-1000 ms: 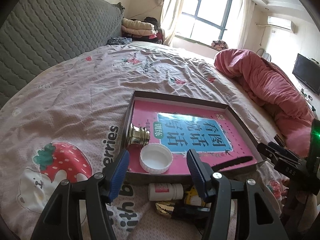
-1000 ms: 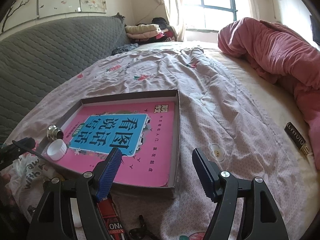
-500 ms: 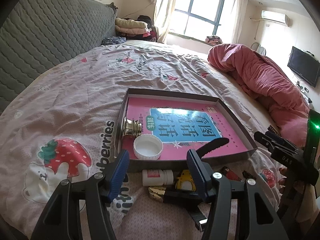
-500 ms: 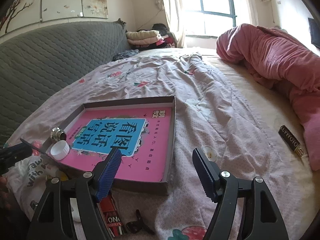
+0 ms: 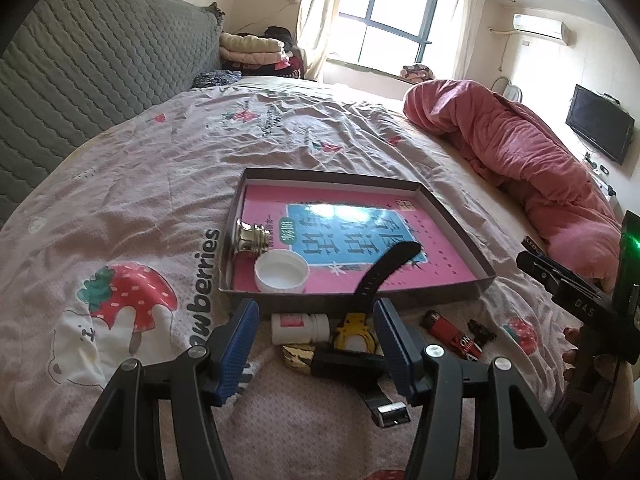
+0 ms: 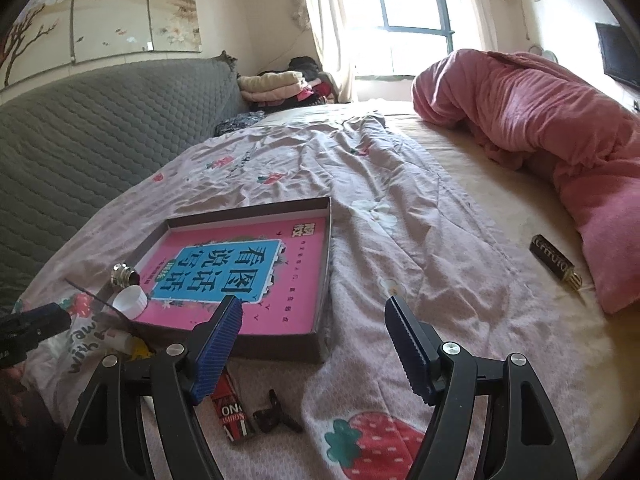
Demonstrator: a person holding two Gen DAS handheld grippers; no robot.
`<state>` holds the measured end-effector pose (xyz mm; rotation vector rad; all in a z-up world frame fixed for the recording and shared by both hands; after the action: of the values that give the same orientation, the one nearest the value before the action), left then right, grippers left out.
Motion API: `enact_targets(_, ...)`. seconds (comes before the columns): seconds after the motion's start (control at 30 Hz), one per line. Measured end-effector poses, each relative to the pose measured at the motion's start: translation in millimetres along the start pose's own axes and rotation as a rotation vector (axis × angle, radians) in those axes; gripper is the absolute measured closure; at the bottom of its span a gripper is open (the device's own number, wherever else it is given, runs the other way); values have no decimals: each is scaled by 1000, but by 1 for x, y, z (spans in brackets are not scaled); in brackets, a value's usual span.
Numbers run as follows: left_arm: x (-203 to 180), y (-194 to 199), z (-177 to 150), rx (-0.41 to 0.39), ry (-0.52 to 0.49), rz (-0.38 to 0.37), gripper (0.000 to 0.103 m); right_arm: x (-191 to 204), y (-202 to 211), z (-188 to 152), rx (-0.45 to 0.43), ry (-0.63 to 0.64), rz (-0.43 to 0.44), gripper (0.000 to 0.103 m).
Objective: Organize rigid objects
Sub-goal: 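Withdraw both open tools from the tray back toward the remaining items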
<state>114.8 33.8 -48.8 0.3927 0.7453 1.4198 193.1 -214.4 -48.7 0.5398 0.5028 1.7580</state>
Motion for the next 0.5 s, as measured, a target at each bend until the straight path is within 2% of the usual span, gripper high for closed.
enact_targets(0.5,-18,12,-13,20,-40,-20,44,10,32,-16,6,1,-1,28)
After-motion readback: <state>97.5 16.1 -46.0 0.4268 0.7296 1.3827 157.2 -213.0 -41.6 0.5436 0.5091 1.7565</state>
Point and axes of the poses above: each gripper's, at about its wrist camera, not at the fingertips, and y roughly against the way its jaws point, x to its left, z to its top, the point moved 9 cm from there along -y, roughly the way its jaws point, and after that the axes turned 4 degrees about -z, right-handed, at the moved point
